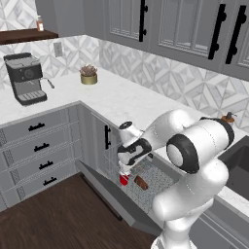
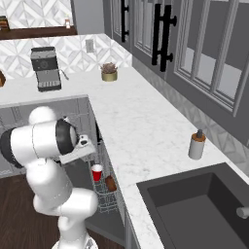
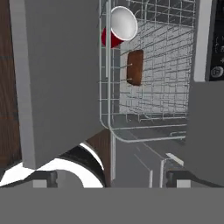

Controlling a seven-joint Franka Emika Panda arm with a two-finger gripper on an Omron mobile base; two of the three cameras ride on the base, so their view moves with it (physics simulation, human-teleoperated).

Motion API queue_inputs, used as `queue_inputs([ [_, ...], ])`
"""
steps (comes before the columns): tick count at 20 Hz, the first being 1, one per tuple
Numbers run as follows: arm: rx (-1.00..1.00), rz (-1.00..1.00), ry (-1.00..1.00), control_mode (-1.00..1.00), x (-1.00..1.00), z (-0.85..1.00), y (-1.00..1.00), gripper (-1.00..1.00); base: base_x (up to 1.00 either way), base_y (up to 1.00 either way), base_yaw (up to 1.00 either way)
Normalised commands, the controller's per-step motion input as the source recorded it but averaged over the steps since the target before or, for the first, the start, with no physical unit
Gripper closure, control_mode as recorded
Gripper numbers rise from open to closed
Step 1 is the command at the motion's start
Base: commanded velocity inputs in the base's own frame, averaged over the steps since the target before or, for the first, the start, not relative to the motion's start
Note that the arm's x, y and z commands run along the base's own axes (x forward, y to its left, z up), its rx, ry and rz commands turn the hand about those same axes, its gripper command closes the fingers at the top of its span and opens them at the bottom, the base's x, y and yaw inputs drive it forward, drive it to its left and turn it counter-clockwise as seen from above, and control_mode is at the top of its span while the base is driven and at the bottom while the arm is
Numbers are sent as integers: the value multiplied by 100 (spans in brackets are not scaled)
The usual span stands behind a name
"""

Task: Pick up the cup and bowl from the counter, place them in the dishwasher, and close the dishwasher door.

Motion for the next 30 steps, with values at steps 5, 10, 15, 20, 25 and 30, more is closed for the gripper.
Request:
queue_inputs([
  [5,12,0,-3,-100,-77,94,54,-100,0,0,0],
  [10,9,0,-2,-100,-68,100,38,-100,0,0,0],
  [15,4,0,0,-100,-62,94,38,-100,0,0,0],
  [20,2,0,1,-100,-54,62,32,-100,0,0,0],
  [25,0,0,0,-100,-31,-45,65,-100,0,0,0],
  [30,-5,-1,-2,-100,4,-45,70,-100,0,0,0],
])
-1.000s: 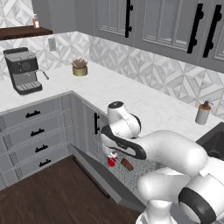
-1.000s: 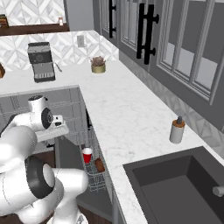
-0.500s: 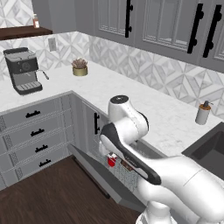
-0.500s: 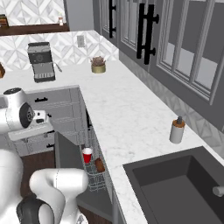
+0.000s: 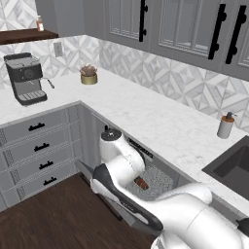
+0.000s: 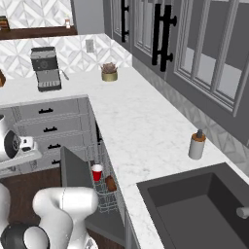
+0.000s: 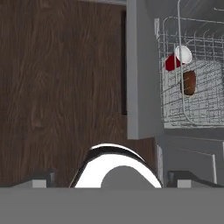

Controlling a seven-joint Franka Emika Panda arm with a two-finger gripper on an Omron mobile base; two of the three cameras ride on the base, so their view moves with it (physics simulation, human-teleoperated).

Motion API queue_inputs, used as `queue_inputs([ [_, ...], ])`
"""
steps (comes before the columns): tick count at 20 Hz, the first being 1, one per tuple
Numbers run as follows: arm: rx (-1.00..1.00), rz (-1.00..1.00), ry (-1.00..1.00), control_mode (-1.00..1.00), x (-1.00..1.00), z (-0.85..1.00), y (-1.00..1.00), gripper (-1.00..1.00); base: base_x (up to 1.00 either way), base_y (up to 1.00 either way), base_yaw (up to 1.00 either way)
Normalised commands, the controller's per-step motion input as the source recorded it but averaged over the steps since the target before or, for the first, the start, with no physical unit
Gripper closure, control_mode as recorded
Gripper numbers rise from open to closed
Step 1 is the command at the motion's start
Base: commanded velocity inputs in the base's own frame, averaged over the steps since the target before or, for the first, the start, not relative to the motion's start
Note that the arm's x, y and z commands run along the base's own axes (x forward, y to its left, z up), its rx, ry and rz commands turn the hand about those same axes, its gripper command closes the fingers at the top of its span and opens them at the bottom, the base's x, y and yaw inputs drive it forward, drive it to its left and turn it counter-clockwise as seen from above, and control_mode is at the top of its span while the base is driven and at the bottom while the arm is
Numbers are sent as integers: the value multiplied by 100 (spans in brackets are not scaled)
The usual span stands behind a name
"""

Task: Pick up the cup and bowl from the counter, place them in the dishwasher, and close the dishwasher door.

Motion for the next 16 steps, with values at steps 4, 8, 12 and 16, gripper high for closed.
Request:
queue_inputs([
  [4,-16,-5,-3,-100,36,-52,44,-100,0,0,0],
  [8,-19,-5,0,-100,44,-55,27,-100,0,0,0],
  [12,-16,-5,0,-100,46,-48,26,-100,0,0,0],
  [16,-12,-2,0,-100,50,-37,4,-100,0,0,0],
])
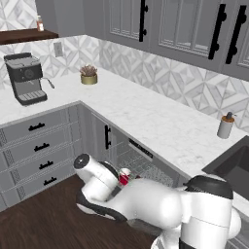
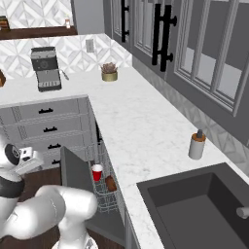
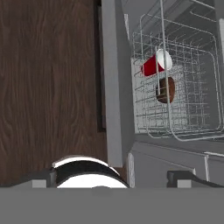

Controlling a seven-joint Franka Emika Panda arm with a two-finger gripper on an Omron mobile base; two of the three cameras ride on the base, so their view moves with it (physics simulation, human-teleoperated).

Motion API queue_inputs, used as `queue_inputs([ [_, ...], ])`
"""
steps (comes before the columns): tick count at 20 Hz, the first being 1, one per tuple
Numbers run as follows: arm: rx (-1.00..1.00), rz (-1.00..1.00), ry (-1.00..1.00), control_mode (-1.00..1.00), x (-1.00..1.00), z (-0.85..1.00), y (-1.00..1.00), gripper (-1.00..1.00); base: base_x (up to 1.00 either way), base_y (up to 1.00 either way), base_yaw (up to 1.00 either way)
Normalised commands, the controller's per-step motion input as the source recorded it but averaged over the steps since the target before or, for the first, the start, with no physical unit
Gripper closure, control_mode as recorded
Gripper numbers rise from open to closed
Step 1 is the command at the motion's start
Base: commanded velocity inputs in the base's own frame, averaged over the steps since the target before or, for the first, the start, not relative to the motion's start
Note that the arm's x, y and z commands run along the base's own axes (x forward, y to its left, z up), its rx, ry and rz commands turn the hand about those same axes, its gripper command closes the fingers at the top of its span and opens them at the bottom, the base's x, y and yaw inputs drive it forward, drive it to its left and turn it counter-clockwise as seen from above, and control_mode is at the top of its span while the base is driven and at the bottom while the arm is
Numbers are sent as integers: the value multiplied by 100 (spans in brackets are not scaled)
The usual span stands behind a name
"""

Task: Pick up the cup and bowl from the counter, place them in the dishwasher, and close the dishwasher door.

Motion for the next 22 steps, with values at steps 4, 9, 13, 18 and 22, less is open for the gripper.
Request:
queue_inputs([
  [4,-17,0,0,-100,51,-60,3,-100,0,0,0],
  [9,-22,0,0,-100,39,-66,49,-100,0,0,0],
  [13,-22,-1,0,-100,46,-64,58,-100,0,0,0],
  [18,-21,-1,0,-100,52,-65,36,-100,0,0,0],
  [22,-24,-2,0,-100,58,-74,57,-100,0,0,0],
])
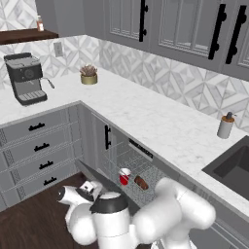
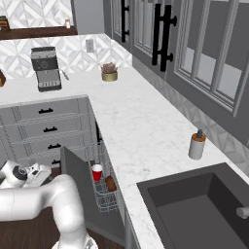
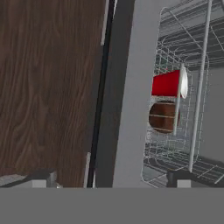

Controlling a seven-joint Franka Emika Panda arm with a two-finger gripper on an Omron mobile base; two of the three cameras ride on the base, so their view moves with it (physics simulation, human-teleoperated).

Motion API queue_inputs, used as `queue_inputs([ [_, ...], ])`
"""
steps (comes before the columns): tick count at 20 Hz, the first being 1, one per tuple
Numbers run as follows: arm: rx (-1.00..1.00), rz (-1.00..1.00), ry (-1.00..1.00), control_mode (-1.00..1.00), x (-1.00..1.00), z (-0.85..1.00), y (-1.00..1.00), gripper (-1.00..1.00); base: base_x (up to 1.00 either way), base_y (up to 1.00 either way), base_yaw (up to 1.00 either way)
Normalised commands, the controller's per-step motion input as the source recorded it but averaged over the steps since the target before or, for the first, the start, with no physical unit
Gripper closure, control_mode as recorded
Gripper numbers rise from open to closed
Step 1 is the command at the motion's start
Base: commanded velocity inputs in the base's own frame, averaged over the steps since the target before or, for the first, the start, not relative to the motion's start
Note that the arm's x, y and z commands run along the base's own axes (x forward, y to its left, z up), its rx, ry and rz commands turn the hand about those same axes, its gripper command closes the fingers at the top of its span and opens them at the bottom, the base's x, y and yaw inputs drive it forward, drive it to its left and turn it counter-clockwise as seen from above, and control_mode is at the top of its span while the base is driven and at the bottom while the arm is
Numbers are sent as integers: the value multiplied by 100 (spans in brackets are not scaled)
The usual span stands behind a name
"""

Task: Pick up the cup and bowl from the counter, place them in the dishwasher, and close the dishwasher door.

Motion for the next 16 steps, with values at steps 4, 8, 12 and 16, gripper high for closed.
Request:
queue_inputs([
  [4,-18,0,2,-100,57,-68,8,-100,0,0,0],
  [8,-10,0,10,-100,62,-58,-21,-100,0,0,0],
  [12,-16,0,15,-100,71,-58,0,-100,0,0,0],
  [16,-21,0,17,-100,72,-70,-1,-100,0,0,0],
])
